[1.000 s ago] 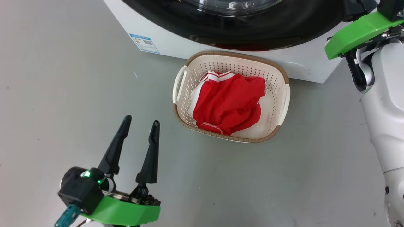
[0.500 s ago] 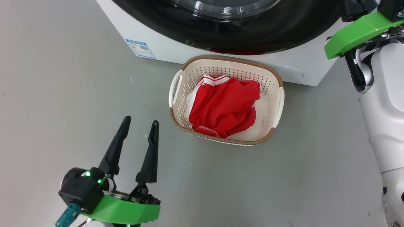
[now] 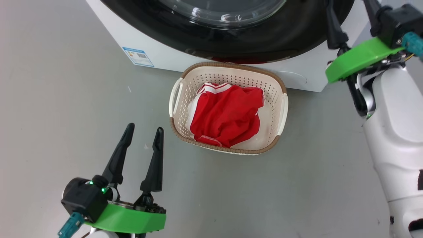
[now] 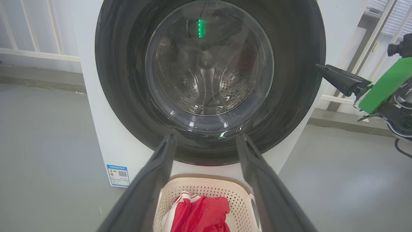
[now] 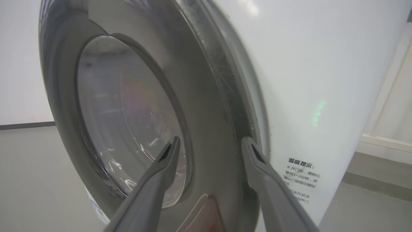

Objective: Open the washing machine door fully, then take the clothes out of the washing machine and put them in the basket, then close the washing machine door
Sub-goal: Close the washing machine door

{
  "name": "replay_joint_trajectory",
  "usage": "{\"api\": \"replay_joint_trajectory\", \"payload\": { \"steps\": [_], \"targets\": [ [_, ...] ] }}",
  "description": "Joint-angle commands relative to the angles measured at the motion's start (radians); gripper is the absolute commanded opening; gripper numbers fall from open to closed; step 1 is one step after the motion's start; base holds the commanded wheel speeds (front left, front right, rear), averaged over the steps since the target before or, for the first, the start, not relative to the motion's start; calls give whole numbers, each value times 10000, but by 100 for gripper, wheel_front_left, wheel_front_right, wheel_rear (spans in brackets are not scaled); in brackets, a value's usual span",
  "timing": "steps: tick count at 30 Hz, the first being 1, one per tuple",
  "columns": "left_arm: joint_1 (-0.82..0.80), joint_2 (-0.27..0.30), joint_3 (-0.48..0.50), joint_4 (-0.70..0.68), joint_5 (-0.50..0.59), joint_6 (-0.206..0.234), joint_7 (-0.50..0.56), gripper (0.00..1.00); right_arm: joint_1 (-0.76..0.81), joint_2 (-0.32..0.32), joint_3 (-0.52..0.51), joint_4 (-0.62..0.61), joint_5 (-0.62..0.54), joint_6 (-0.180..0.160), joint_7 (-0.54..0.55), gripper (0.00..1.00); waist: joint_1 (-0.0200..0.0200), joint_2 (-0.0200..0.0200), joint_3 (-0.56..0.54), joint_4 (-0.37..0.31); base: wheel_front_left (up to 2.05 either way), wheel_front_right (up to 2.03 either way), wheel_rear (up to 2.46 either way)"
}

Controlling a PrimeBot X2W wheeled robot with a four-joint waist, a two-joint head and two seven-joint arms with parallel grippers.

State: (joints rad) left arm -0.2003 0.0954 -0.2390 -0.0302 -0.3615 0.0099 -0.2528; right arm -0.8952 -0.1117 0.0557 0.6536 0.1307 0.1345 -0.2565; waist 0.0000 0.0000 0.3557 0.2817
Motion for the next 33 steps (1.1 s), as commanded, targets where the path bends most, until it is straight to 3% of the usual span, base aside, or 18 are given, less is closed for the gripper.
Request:
{"api": "replay_joint_trajectory", "payload": {
  "steps": [1, 33],
  "targets": [
    [-16, 171, 382, -204, 29, 61, -86, 100, 198, 262, 236, -392, 78, -38, -53, 100, 0, 0, -60, -66, 0, 0, 0],
    [675, 470, 951, -329, 265, 398, -89, 100, 3965, 596, 638, -3108, 828, -38, -53, 100, 0, 0, -1399, -1574, 0, 0, 0]
  ]
}}
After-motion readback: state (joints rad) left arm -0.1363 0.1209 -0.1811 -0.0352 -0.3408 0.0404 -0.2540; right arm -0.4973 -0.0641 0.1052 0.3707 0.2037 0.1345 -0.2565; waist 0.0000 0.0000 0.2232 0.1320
